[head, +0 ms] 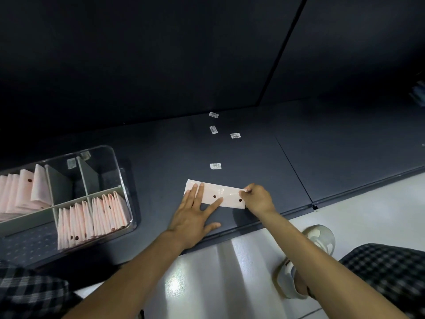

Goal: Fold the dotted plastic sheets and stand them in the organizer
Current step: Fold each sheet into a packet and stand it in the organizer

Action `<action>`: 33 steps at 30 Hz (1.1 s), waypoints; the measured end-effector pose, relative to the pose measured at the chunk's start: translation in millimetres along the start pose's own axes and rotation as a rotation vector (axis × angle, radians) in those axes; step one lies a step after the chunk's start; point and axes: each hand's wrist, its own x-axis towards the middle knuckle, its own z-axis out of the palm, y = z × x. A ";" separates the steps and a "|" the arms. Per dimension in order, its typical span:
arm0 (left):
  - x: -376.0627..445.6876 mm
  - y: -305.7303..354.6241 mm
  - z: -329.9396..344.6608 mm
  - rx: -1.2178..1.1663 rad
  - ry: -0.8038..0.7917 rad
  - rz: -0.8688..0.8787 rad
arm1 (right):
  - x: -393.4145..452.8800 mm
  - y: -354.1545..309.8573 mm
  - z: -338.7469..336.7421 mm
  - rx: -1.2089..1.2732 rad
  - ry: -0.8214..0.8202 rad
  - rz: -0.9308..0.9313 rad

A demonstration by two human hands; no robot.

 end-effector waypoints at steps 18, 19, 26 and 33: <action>2.3 -2.2 1.6 -0.016 -0.030 0.010 | -17.3 32.1 9.1 0.234 -0.039 -0.446; 2.6 -2.4 0.9 -0.016 -0.033 0.011 | -15.5 36.6 4.6 0.039 -0.049 -0.527; 1.2 -2.0 -8.3 -0.064 -0.043 -0.007 | -19.9 26.1 -6.5 -0.677 0.279 -1.092; -15.5 4.2 -27.0 -0.070 0.299 -0.052 | -49.1 7.6 16.7 -0.488 0.449 -1.243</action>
